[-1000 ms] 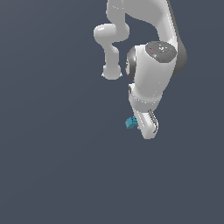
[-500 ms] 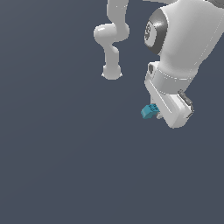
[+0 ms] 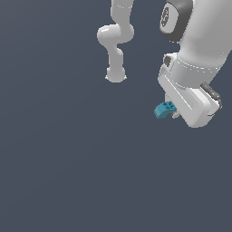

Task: Pick up the object and move it to a goal position.

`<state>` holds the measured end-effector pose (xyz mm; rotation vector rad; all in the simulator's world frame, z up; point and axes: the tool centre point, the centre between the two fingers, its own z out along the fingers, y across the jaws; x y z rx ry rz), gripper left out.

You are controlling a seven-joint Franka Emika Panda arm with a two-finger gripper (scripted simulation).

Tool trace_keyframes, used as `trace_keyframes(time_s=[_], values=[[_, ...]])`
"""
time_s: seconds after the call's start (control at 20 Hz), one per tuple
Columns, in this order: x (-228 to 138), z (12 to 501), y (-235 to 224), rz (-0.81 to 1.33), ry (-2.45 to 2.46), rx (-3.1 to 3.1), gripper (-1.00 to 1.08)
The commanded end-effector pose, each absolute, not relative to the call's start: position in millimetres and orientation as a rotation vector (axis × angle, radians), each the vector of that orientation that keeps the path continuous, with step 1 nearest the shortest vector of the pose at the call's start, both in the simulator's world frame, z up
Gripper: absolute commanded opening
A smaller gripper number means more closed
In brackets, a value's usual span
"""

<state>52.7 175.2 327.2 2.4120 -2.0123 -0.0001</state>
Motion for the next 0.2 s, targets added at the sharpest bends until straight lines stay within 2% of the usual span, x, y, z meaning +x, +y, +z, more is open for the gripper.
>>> trace_keyframes(time_s=[0.0, 0.15], values=[[53.5, 329.5, 176.3, 0.0, -2.013, 2.412, -1.0], [53.7, 328.5, 175.8, 0.0, -2.013, 2.412, -1.0]])
